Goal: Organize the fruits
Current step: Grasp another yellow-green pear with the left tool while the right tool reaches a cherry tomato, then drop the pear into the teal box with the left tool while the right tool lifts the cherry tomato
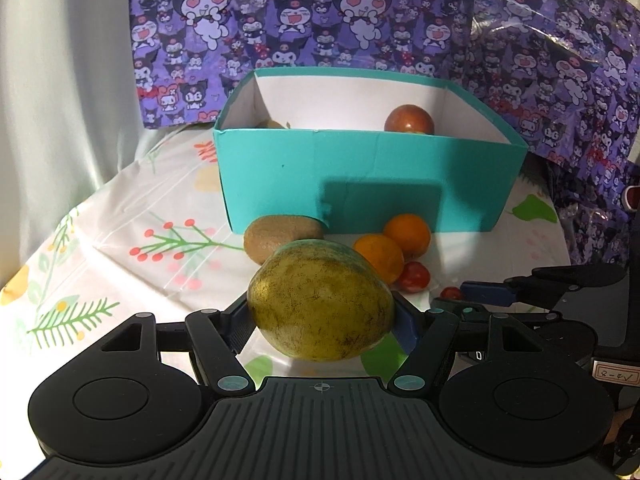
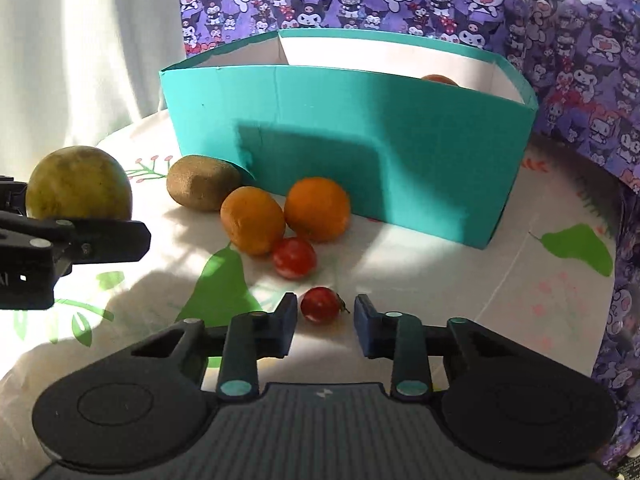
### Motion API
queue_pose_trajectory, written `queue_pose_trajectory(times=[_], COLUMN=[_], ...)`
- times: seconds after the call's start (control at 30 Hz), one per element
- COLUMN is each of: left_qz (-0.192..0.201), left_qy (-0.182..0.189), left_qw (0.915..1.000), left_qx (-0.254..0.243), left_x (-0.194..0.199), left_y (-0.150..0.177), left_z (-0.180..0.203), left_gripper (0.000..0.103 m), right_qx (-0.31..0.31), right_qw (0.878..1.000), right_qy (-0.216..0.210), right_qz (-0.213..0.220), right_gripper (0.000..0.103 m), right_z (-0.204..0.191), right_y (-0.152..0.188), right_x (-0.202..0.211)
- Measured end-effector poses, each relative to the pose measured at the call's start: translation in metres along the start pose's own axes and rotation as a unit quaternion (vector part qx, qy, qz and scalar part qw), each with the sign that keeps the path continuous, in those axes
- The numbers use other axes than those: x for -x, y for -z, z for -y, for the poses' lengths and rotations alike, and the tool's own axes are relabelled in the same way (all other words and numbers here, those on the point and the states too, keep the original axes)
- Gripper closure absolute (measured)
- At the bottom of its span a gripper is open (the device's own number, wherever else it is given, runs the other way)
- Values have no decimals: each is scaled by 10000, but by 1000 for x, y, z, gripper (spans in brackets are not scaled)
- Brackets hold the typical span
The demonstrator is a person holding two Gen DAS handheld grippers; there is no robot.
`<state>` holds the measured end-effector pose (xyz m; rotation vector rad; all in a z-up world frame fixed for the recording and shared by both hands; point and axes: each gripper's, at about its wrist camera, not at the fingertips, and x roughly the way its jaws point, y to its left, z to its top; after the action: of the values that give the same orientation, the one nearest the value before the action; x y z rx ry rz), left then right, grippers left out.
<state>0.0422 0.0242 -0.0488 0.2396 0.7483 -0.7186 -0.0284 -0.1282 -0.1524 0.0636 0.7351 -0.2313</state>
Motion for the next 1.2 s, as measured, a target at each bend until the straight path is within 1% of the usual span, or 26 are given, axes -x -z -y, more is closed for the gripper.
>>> queue_pose_trajectory(times=[0.1,0.2,0.27,0.4,0.53,0.67,0.8,0.97,1.07,1.13,1.2], left_qz=[-45,-40,28,368,628,729,756,671,646,654,557], left_qy=[-10,-58,-98,-49,-70,-84,-204,-325,-592,-591,-521], left_qw=[10000,10000,9999,9993,9980,9973,9969,9972,9961,9960,9971], left_qx=[17,22,29,33,56,64,42,23,-114,-118,-57], left_x=[-1,3,10,24,26,7,-22,-57,-71,-79,-86], left_y=[0,-4,-11,-40,-84,-122,-143,-151,-151,-150,-151], left_z=[-1,1,3,11,24,38,48,57,64,65,62], left_gripper=[29,29,29,29,29,29,29,29,29,29,29], right_qx=[68,-93,-178,-279,-324,-443,-538,-604,-640,-660,-667], right_qw=[10000,10000,9998,9983,9962,9935,9909,9875,9859,9849,9848], right_qy=[-20,-14,23,7,44,181,297,425,468,502,498], right_qz=[8,-6,128,504,807,1033,1200,1393,1476,1516,1527], right_gripper=[81,81,81,81,81,81,81,81,81,81,81], right_z=[-1,4,7,16,27,43,60,74,78,80,81], right_y=[0,-2,-5,-18,-34,-47,-57,-70,-77,-80,-83], right_x=[0,5,16,45,67,80,87,87,86,84,82])
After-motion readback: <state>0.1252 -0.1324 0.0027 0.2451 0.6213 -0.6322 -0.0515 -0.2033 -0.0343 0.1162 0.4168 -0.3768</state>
